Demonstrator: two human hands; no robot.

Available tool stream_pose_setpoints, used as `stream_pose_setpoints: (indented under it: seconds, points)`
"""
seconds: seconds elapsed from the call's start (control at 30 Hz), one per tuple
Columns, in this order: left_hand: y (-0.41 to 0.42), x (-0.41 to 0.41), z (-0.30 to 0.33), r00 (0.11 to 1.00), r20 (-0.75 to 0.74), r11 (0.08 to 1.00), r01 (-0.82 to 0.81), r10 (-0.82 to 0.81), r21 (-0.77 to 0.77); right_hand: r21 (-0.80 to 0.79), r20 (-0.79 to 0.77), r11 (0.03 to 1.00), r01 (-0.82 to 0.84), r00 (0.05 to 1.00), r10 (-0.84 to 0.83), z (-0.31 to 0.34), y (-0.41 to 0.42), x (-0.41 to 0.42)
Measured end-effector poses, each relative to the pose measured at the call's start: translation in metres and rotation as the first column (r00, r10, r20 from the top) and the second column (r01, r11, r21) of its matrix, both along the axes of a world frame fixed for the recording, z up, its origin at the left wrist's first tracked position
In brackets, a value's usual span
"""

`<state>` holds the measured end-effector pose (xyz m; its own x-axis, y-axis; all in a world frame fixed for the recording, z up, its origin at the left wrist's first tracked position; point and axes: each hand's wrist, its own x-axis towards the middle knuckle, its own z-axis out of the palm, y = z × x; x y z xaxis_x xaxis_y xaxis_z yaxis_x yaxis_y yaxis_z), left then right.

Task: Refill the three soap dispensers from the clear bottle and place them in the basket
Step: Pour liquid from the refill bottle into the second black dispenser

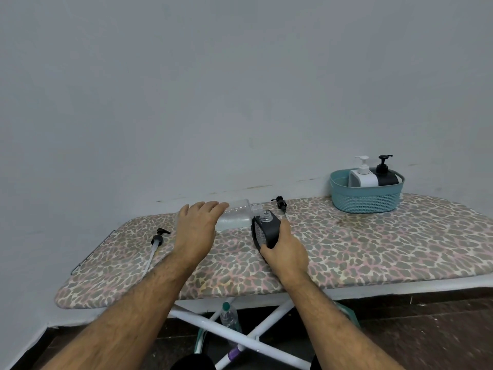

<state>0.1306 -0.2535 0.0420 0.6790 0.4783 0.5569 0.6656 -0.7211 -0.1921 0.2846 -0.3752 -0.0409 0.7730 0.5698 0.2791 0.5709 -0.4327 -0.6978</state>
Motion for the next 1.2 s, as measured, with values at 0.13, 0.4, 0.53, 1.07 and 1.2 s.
stream_pose_setpoints:
  seconds: [0.13,0.4,0.53,1.07,1.2]
  points:
    - [-0.0001,0.0008,0.0012,1.0,0.01,1.0,0.0,0.0,0.004,0.004,-0.002,1.0,0.004,1.0,-0.004,-0.0007,0.0008,0.0]
    - [0.002,0.0023,0.0013,1.0,0.01,1.0,0.002,-0.002,0.025,0.014,0.001,1.0,0.003,1.0,-0.003,-0.0027,0.0009,0.0008]
    - [0.0032,0.003,0.0022,1.0,0.009,1.0,0.001,-0.001,0.031,0.012,-0.001,1.0,0.005,1.0,-0.005,-0.0034,0.0015,0.0012]
    - [0.004,0.0038,0.0029,1.0,0.0,1.0,-0.013,0.013,0.015,0.001,0.009,1.0,0.011,1.0,-0.011,-0.005,0.0029,0.0027]
    - [0.0038,0.0038,0.004,1.0,0.001,1.0,-0.011,0.011,0.015,0.0,0.008,1.0,0.015,1.0,-0.015,-0.0054,0.0031,0.0025]
